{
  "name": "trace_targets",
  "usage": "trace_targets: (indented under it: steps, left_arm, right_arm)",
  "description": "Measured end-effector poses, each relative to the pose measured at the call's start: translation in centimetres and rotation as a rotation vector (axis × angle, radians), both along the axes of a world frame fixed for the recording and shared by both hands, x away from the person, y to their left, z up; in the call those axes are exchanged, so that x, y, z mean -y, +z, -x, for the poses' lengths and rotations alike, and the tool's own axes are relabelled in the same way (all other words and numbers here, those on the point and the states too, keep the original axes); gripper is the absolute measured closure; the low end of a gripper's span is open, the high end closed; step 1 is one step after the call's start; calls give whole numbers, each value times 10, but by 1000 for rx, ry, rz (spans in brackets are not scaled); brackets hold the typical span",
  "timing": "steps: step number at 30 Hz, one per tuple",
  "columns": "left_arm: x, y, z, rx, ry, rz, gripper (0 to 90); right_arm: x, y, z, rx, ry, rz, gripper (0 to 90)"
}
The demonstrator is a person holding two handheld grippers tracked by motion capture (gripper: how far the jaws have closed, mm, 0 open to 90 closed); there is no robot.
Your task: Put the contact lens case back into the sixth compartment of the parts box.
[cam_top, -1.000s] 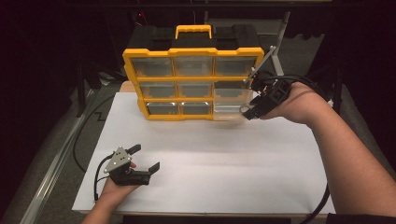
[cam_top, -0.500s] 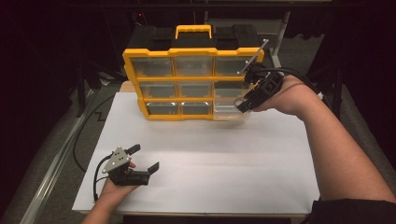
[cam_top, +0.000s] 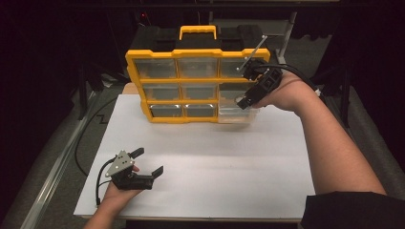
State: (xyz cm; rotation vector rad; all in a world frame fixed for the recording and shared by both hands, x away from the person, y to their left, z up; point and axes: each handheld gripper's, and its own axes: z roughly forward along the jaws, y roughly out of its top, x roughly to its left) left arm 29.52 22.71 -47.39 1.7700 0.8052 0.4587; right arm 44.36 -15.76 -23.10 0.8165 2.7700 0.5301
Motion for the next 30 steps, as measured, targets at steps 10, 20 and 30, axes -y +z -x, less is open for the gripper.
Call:
trace_targets:
  steps: [10, 20, 30]
  left_arm:
    - [-1, 0, 0, -1, -1, 3, 2]
    - [0, 0, 0, -1, -2, 2, 2]
    - [0, 0, 0, -1, -2, 2, 2]
  right_arm:
    - [-12, -4, -13, -2, -1, 0, 501]
    - [-18, -6, -24, 6, -10, 9, 501]
    - [-16, -9, -29, 0, -20, 21, 501]
